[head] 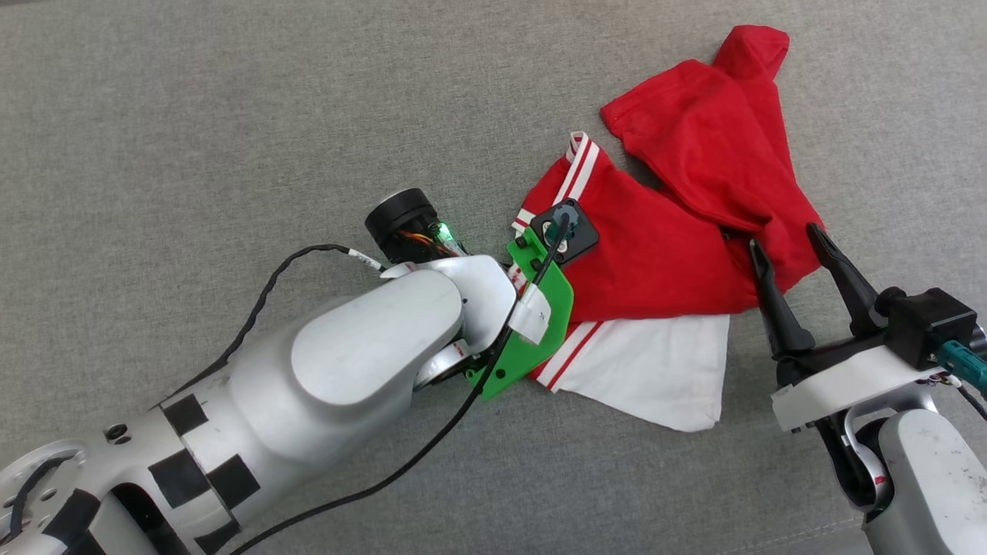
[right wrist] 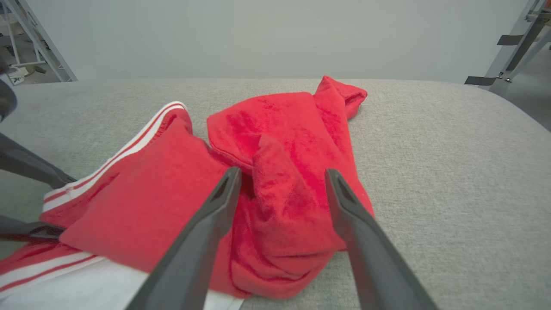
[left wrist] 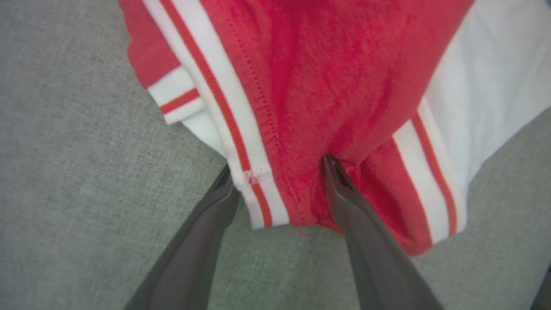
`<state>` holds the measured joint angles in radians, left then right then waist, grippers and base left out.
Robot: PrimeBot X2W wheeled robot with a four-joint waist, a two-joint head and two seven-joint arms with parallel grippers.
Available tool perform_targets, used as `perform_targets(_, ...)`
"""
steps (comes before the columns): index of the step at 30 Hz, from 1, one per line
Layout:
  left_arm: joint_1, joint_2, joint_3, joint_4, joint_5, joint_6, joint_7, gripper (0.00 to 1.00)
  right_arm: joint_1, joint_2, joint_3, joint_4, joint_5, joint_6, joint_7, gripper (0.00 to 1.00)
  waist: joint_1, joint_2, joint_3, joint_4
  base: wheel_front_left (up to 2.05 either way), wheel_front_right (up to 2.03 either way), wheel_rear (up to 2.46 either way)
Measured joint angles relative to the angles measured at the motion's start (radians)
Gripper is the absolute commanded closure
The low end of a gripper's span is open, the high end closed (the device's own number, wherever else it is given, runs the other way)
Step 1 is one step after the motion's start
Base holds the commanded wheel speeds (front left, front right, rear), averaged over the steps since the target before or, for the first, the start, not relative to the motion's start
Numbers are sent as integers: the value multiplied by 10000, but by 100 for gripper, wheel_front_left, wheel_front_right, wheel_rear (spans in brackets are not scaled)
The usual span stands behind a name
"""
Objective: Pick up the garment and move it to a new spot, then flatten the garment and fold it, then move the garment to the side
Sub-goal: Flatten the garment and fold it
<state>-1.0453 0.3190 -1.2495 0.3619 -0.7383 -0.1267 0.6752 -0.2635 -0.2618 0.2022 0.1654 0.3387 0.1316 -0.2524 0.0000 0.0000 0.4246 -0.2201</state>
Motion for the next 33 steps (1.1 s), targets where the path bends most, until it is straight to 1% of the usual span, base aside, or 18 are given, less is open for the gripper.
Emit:
perform_targets(3, 48, -90, -50, -35, -25, -10, -560, 100, 0, -19, -50, 13, -2, 0, 0, 0, 0, 0, 17, 111, 0, 0, 0)
perform_targets(5, 60, -176, -151, 79, -213, -12, -1266, 100, 3, -52, -52, 35, -6, 0, 0, 0, 0, 0, -29, 227, 0, 0, 0)
perform_targets(6, 61, -173, -171, 130, -487, -13, -1685, 100, 7, -84, -69, 58, -6, 0, 0, 0, 0, 0, -79, 290, 0, 0, 0)
perform_targets(8, 70, -82, -117, 159, -907, -13, -2290, 100, 24, -132, -77, 81, -36, 0, 0, 0, 0, 0, -216, 400, 0, 0, 0)
perform_targets(10, 63, 125, 105, 113, -1164, -13, -2947, 100, 81, -165, -161, 121, -61, 0, 0, 0, 0, 0, -391, 542, 0, 0, 0)
perform_targets(13, 124, 840, 686, -4, -1490, -10, -3731, 100, 290, -198, -263, 163, -61, 0, 0, 0, 0, 0, -694, 806, 0, 0, 0)
perform_targets(15, 273, 1386, 986, -119, -1703, 77, -4036, 100, 431, -211, -320, 184, -61, 0, 0, 0, 0, 0, -848, 981, 0, 0, 0)
perform_targets(18, 846, 2228, 1300, -330, -1931, 387, -4357, 100, 592, -222, -418, 186, -81, 0, 0, 0, 0, 0, -1047, 1259, 0, 0, 0)
perform_targets(22, 1739, 3381, 1478, -374, -1992, 926, -4656, 100, 619, -226, -443, 178, -105, 0, 0, 0, 0, 0, -1254, 1547, 0, 0, 0)
perform_targets(25, 2350, 3979, 1632, -174, -2278, 1294, -4943, 100, 619, -276, -474, 182, -105, 0, 0, 0, 0, -1, -1336, 1686, 0, 0, 0)
perform_targets(27, 2716, 4172, 1733, 71, -2472, 1419, -5104, 100, 620, -297, -520, 203, -105, 0, 0, 0, 0, 0, -1354, 1732, 0, 0, 0)
perform_targets(29, 3084, 4245, 1778, 366, -2610, 1580, -5248, 100, 623, -314, -543, 265, -105, 0, 0, 0, 0, -1, -1343, 1746, 0, 0, 0)
perform_targets(32, 3390, 4186, 1774, 665, -2642, 1653, -5549, 100, 658, -330, -541, 318, -104, 0, 0, 0, 0, 0, -1362, 1759, 0, 0, 0)
perform_targets(33, 3470, 4088, 1850, 771, -2775, 1661, -5745, 98, 683, -345, -543, 343, -104, 0, 0, 0, 0, 0, -1384, 1770, 0, 0, 0)
